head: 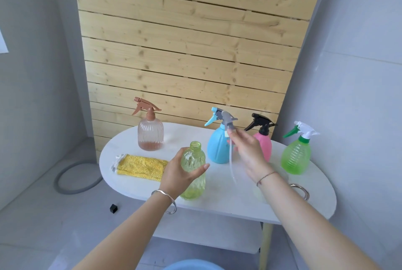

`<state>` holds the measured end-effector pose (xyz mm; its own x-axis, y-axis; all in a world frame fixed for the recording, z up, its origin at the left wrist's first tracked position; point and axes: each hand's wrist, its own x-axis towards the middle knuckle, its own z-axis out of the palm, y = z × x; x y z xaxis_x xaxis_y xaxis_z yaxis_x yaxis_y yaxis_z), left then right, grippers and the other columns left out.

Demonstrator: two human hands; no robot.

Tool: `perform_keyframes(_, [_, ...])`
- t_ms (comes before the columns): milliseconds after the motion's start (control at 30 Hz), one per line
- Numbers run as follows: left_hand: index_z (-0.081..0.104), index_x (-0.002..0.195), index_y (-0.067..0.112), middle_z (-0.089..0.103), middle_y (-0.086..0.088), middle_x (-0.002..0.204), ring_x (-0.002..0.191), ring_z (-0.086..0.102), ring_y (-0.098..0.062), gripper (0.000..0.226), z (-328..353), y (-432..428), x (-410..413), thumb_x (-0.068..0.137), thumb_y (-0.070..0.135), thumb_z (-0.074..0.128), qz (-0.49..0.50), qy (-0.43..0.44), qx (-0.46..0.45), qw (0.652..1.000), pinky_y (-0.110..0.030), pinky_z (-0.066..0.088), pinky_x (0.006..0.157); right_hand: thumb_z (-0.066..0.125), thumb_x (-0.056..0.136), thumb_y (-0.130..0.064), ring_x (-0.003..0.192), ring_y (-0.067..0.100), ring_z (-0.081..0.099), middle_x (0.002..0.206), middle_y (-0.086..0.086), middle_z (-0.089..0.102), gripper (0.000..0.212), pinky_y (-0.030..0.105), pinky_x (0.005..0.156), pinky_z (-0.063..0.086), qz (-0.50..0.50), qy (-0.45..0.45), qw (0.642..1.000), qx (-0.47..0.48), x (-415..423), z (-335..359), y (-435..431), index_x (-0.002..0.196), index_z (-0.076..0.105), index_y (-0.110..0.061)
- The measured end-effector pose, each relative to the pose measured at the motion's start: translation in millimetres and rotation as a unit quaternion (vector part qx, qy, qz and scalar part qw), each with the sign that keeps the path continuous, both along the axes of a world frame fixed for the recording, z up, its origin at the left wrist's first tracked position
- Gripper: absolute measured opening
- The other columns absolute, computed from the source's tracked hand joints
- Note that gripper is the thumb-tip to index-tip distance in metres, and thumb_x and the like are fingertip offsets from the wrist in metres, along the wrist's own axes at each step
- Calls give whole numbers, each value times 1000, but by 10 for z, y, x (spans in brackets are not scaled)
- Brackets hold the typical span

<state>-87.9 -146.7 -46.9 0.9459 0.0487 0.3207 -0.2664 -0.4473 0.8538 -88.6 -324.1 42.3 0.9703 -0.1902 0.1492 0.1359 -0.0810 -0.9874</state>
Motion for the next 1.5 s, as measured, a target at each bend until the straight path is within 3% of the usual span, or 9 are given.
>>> perform_keyframes(133, [51, 124, 22, 67, 7, 109, 103, 61, -16, 76, 16, 1, -14, 65, 64, 76, -11, 25, -1, 1000, -29, 47, 87, 62, 90, -29, 80, 10, 58, 81, -5, 61, 8, 26, 84, 43, 23, -57, 990, 129, -62, 583, -10, 88, 66, -23])
perform_keyframes(233, [50, 123, 25, 67, 7, 107, 102, 61, -16, 90, 55, 7, -41, 54, 80, 65, -19, 37, -3, 999, -32, 49, 89, 60, 92, -28, 83, 10, 59, 94, 0, 63, 7, 21, 80, 44, 42, -90, 976, 195, -76, 880, 62, 92, 64, -23])
perform_keyframes(400, [49, 124, 24, 67, 5, 106, 101, 61, -18, 74, 45, 12, -20, 67, 63, 76, -22, 49, 0, 999, -31, 48, 87, 60, 92, -27, 94, 11, 61, 105, 2, 63, 10, 20, 86, 47, 50, -111, 955, 269, 3, 1016, 259, 100, 63, -22])
perform_keyframes(567, [48, 126, 25, 67, 5, 107, 101, 62, -18, 79, 33, 16, -12, 64, 67, 74, -23, 52, 0, 998, -30, 49, 87, 60, 92, -28, 99, 14, 60, 110, 4, 61, 13, 20, 85, 47, 44, -127, 951, 279, 89, 1051, 369, 103, 63, -21])
perform_keyframes(767, [46, 127, 25, 67, 6, 108, 100, 62, -17, 80, 34, 14, -9, 65, 68, 72, -22, 44, 7, 999, -31, 50, 88, 61, 92, -28, 96, 7, 62, 107, -4, 65, 30, 21, 92, 47, 34, -130, 962, 237, 119, 959, 363, 119, 62, -17])
perform_keyframes(933, [47, 125, 26, 68, 8, 104, 98, 63, -16, 75, 28, 10, -15, 66, 65, 74, -22, 43, 1, 999, -31, 50, 86, 65, 88, -23, 83, 3, 60, 89, -7, 68, 24, 15, 82, 47, 60, -112, 988, 85, 8, 651, 405, 111, 66, -15])
perform_keyframes(1033, [47, 124, 25, 66, 9, 102, 97, 62, -15, 72, 36, 1, -24, 68, 61, 75, -18, 31, 2, 999, -28, 48, 85, 68, 85, -12, 85, 1, 64, 97, 0, 69, 25, 10, 78, 46, 133, -78, 988, -8, -46, 423, 401, 109, 64, -7])
perform_keyframes(1167, [46, 125, 24, 63, 10, 100, 94, 58, -12, 69, 55, -7, -41, 71, 56, 76, -14, 26, 2, 1000, -25, 45, 81, 69, 85, -8, 99, 11, 66, 112, 11, 68, 32, 12, 81, 48, 212, -11, 974, -85, -45, 175, 332, 115, 58, -1])
perform_keyframes(1500, [44, 125, 24, 64, 7, 101, 96, 60, -16, 70, 48, -9, -37, 72, 57, 75, -26, 30, 1, 999, -28, 48, 80, 68, 86, -10, 106, 6, 64, 116, 2, 68, 27, 12, 89, 46, 266, 20, 949, -167, 91, 138, 330, 113, 65, -10])
